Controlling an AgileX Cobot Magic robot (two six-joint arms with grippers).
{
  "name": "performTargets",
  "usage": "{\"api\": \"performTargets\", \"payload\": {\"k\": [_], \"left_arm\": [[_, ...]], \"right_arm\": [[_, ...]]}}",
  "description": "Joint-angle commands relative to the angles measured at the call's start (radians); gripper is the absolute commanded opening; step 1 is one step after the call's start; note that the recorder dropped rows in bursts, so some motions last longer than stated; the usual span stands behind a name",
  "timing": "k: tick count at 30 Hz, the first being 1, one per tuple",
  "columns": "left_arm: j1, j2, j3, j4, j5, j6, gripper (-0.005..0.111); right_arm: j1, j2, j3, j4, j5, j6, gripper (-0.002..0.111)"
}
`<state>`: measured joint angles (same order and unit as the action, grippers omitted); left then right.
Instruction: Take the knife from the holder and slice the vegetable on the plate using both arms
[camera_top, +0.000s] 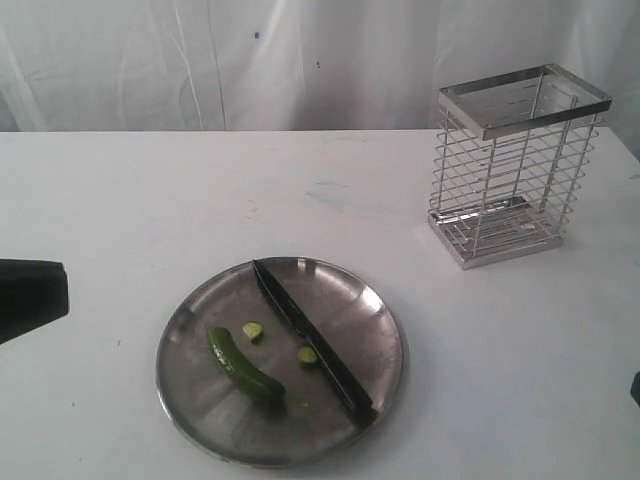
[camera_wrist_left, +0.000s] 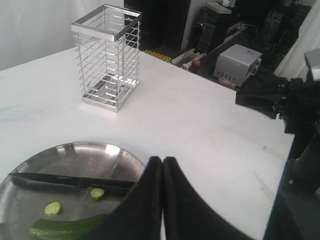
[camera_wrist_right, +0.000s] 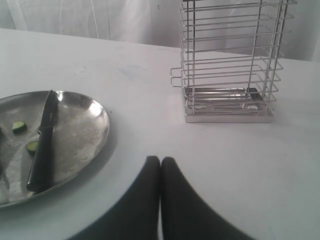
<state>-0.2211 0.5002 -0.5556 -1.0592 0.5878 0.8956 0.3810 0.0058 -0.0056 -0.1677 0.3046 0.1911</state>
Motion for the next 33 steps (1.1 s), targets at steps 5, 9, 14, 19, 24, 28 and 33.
{"api": "performTargets", "payload": {"k": [5, 9, 14, 19, 24, 28, 33], "left_arm": [[0.0, -0.223, 0.105, 0.447, -0.143, -0.279, 0.0], [0.0, -0.352, 0.186, 0.775, -0.235, -0.595, 0.0], [0.0, -0.459, 0.314, 0.912, -0.447, -0.739, 0.0], [0.0, -0.5, 0.46, 0.912, -0.673, -0.753, 0.0], [0.0, -0.5, 0.556, 0.953, -0.7, -0.848, 0.0], [0.0, -0.5, 0.556, 1.044, -0.683, -0.946, 0.0], [0.0, -0.5, 0.556, 1.051, -0.693, -0.949, 0.0]], "right_arm": [[-0.004, -0.006, 0.006, -0.007, -0.003, -0.005, 0.0], [-0.004, -0.006, 0.006, -0.007, -0.003, -0.005, 0.0], [-0.004, -0.006, 0.006, -0.007, -0.003, -0.005, 0.0], [-0.004, -0.006, 0.006, -0.007, -0.003, -0.005, 0.0], [-0.004, -0.006, 0.006, -0.007, -0.003, -0.005, 0.0], [-0.004, -0.006, 0.006, -0.007, -0.003, -0.005, 0.0], [-0.004, -0.006, 0.006, -0.007, -0.003, -0.005, 0.0]]}}
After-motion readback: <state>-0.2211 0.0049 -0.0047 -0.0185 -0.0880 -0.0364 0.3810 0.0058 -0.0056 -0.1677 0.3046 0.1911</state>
